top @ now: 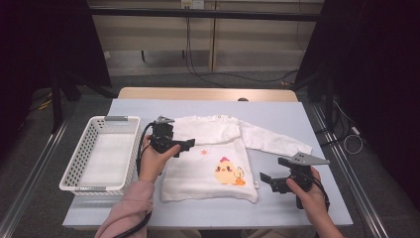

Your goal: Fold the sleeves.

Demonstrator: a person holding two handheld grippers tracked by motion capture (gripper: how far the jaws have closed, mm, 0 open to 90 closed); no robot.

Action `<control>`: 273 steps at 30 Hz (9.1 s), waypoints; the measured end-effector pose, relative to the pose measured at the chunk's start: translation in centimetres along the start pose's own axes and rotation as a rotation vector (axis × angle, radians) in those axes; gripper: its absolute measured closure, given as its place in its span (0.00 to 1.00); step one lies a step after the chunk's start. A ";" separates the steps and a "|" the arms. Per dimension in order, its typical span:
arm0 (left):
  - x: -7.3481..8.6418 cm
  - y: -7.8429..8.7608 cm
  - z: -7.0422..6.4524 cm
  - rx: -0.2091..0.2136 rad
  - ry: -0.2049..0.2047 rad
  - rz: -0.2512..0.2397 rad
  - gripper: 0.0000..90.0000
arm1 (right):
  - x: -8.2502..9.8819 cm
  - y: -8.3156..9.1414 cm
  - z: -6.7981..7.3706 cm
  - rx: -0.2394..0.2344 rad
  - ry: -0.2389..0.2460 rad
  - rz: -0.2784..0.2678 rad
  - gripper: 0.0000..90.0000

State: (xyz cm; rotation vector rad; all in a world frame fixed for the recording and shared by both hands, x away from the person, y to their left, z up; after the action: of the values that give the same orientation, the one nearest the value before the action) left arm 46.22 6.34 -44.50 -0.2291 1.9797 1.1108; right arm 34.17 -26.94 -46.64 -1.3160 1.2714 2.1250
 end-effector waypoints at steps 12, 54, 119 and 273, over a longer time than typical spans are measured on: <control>1.5 0.9 0.6 -0.004 -0.011 0.006 0.07 | -0.5 -0.2 -1.1 0.035 -0.004 0.000 0.04; 3.7 2.7 1.9 -0.009 -0.009 0.020 0.07 | -2.0 -1.4 -2.9 0.089 -0.023 0.006 0.04; 4.0 3.1 2.1 0.013 -0.016 0.015 0.06 | -2.5 -1.7 -13.1 0.404 -0.200 0.084 0.25; 3.8 3.5 1.1 0.060 -0.011 0.002 0.06 | -20.0 -6.3 -2.0 0.220 0.021 -0.023 1.00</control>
State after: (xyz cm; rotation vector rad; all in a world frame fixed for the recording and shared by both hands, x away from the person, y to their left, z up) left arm 42.72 10.13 -45.41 -0.1895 2.0008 1.0500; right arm 49.76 -21.94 -33.42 -1.2557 1.4444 1.8972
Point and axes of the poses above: each handheld gripper's, and its own axes: y roughly backward along the jaws, x roughly out of its underside, z roughly to its left, the point moved 6 cm from there along -y, roughly forward along the jaws
